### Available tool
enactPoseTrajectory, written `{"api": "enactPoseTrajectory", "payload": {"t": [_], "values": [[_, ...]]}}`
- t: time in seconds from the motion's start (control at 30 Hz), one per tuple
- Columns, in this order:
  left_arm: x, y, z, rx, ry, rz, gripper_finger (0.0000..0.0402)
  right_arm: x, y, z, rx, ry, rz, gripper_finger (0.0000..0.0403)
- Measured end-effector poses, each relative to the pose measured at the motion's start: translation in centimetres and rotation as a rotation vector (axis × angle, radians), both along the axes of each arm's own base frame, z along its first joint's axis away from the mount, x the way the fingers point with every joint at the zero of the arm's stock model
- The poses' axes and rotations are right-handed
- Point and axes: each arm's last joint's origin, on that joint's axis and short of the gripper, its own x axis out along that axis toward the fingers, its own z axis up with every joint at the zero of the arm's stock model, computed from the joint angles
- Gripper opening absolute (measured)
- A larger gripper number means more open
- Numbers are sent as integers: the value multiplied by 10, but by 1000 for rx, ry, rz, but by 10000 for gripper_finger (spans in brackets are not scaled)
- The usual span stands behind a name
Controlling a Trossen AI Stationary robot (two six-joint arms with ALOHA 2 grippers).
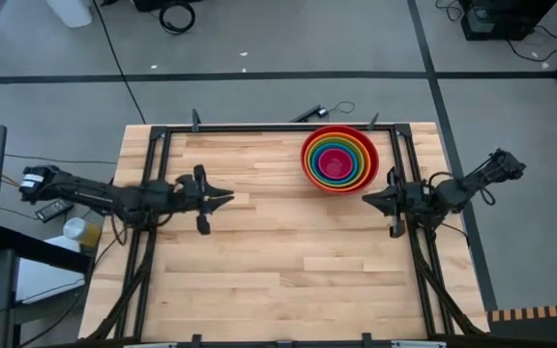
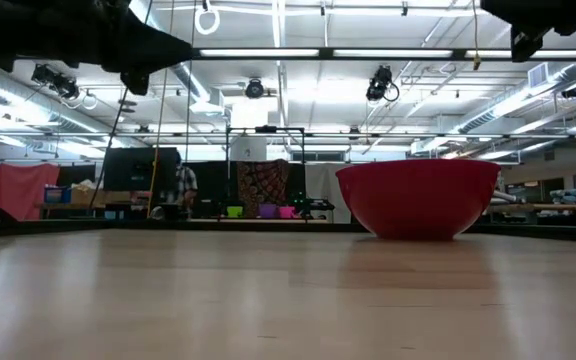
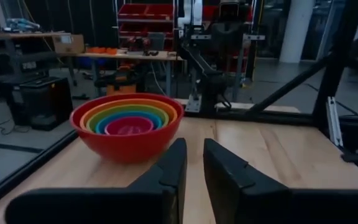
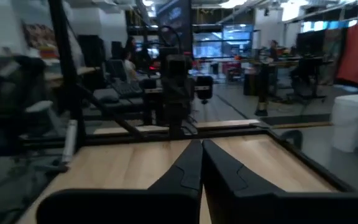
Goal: Nest bowls inside each other
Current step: Return to Home Position
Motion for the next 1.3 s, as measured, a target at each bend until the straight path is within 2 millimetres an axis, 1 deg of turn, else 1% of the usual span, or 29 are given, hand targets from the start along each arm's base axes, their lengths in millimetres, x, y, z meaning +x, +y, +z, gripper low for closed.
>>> {"api": "enactPoseTrajectory", "payload": {"t": [0.17,0.27,0.37,0.4,0.47,0.63,0.77,0.9,0.97,1.13,1.23,1.3], "values": [[-25,1,7,-17,6,-11,55,-9,-2,-1,45,-30,94,12],[-37,2,8,-20,11,-18,55,-9,-2,-7,49,-23,95,12],[-44,3,6,-5,26,-19,55,-7,-2,-13,36,-7,71,13],[-45,3,3,-3,21,-19,55,-7,-3,-14,34,-6,60,13],[-46,3,-8,-2,31,-35,55,-6,-3,-17,28,-8,44,13],[-46,2,-43,-27,34,-78,55,-4,-4,-24,26,-3,26,13],[-47,2,-60,-48,32,-78,55,-3,-6,-26,23,4,11,13],[-47,2,-61,-49,30,-73,55,-3,-6,-28,27,23,14,13],[-47,3,-61,-47,29,-66,55,-2,-6,-31,47,3,34,13],[-47,8,-61,-47,20,-27,55,2,-6,-47,89,-118,100,13],[-47,11,-60,-46,18,-3,55,4,-8,-58,87,-113,79,13],[-47,12,-60,-46,15,7,55,5,-11,-61,86,-105,53,12]]}}
